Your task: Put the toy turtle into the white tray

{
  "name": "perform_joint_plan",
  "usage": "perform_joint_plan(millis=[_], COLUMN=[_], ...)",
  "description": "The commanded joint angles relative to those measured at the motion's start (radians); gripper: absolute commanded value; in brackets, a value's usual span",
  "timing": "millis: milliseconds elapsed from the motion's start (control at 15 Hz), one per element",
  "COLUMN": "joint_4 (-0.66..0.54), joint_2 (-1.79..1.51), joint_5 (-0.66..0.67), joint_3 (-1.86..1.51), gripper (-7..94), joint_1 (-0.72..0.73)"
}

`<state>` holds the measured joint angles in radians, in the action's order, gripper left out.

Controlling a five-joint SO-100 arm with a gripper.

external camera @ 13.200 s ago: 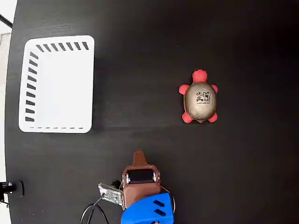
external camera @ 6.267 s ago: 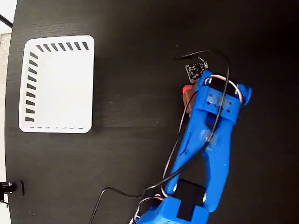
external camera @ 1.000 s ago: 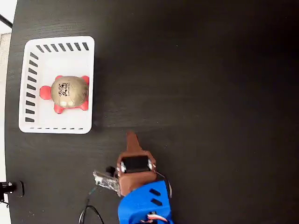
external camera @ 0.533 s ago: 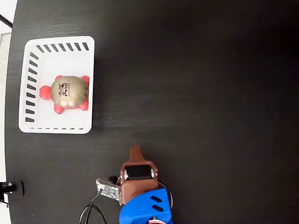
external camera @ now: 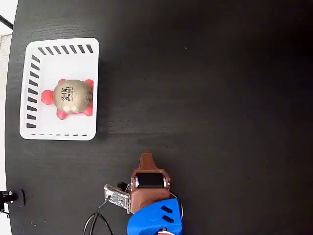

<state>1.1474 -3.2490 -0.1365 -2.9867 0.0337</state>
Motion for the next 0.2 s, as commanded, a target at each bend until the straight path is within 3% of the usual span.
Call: perform_joint_plan(millis=[0,133], joint_4=[0.011,0.011], joint_2=[0.000,0.000], joint_5=[-0.014,-0.014], joint_3=[0.034,0.034], gripper=[0,0], joint_1=[0.015,0.015])
